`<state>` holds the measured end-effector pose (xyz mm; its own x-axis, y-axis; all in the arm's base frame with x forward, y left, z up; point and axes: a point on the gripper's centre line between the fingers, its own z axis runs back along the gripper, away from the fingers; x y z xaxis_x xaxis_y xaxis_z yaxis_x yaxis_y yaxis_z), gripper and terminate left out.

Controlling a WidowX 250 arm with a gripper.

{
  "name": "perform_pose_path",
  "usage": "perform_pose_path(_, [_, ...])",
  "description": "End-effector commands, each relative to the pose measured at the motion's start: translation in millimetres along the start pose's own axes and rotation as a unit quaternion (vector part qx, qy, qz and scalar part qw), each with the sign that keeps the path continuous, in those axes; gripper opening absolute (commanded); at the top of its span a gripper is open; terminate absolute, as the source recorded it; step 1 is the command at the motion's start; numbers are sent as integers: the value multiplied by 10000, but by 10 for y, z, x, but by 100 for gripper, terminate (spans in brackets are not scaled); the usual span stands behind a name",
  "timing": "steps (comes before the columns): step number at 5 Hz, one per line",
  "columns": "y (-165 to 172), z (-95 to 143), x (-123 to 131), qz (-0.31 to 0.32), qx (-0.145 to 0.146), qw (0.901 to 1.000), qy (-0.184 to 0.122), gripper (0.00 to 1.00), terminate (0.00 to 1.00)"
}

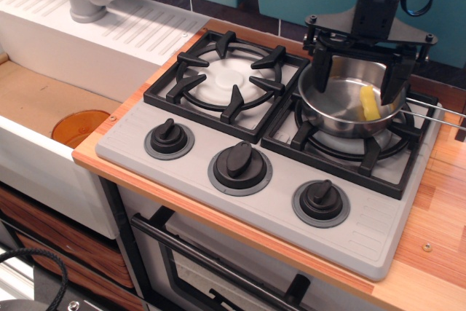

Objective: Put fry in pot or pan an put pot or pan on stove

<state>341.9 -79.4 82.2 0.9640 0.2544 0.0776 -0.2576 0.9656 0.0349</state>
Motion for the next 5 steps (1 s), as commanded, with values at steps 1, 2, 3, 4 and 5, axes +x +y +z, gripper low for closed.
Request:
perform_pose_path(1, [172, 406, 226, -273, -152, 9988, -369, 100, 0])
perform_pose_path(2, [172, 406, 226, -273, -152, 9988, -369, 100, 0])
perform_pose_path(3, [172, 406, 226, -273, -152, 9988, -369, 100, 0])
perform_pose_path(4, [215, 293, 257, -253, -216, 9984, -468, 100, 0])
perform_pose_path(5, [283, 241, 356, -323, -260, 9976, -555, 100, 0])
